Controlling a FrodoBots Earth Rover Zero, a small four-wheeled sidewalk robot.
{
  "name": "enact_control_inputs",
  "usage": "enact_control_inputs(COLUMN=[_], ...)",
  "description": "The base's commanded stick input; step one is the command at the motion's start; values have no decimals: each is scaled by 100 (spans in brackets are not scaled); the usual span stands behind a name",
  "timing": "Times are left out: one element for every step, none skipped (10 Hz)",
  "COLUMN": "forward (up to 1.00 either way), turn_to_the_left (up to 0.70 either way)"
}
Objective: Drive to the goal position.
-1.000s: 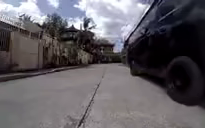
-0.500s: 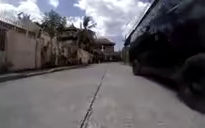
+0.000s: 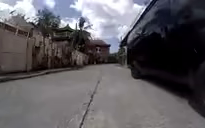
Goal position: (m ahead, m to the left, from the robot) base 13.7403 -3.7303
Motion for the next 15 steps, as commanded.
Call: enact_control_inputs(forward=[100,100,100,100,100,100,100,100,100,100,100,100,100,100,100], turn_to_the_left=[1,0,0,0,0,0,0,0,0,0,0,0,0,0,0])
